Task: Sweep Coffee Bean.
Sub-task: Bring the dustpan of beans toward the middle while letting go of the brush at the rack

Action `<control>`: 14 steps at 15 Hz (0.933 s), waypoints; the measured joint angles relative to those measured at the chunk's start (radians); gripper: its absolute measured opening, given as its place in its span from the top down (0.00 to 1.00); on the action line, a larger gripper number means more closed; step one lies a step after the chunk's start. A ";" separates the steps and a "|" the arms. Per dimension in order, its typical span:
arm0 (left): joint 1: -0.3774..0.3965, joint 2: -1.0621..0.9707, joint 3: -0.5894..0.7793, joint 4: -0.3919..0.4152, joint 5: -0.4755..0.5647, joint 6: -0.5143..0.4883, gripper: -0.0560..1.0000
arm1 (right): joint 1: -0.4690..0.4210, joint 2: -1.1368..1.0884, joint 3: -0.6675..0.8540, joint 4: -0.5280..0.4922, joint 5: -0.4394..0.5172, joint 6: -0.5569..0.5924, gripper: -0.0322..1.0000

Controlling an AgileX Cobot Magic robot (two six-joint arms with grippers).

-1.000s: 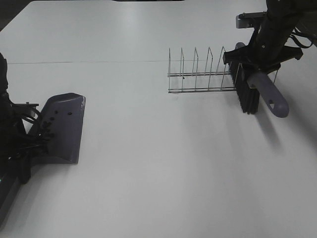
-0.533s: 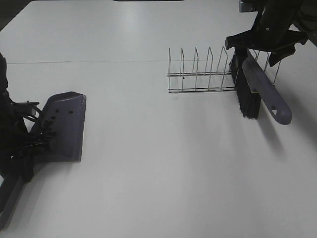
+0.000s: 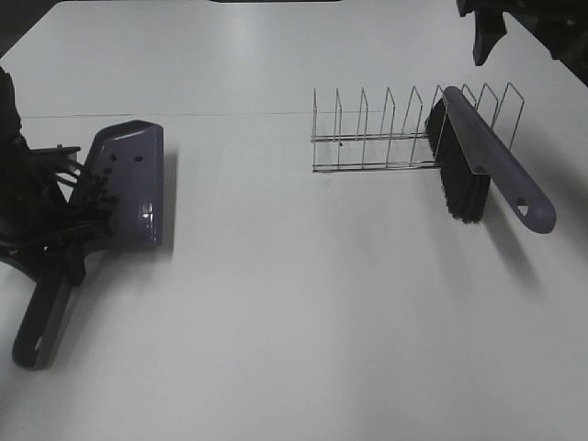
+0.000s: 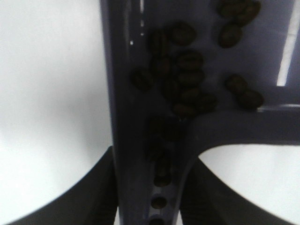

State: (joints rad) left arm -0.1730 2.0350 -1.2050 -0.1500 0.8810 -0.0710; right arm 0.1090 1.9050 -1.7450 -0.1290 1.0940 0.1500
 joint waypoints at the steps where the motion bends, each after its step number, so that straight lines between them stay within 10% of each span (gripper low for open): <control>1: 0.000 0.015 -0.031 -0.010 -0.001 0.001 0.63 | 0.001 -0.034 0.000 0.001 0.042 -0.023 0.27; 14: 0.000 0.092 -0.075 -0.073 0.004 0.019 0.63 | 0.003 -0.514 0.309 0.021 0.079 -0.081 0.27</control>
State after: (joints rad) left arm -0.1730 2.1270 -1.2800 -0.2230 0.8850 -0.0520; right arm 0.1120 1.3910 -1.4360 -0.1080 1.1730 0.0690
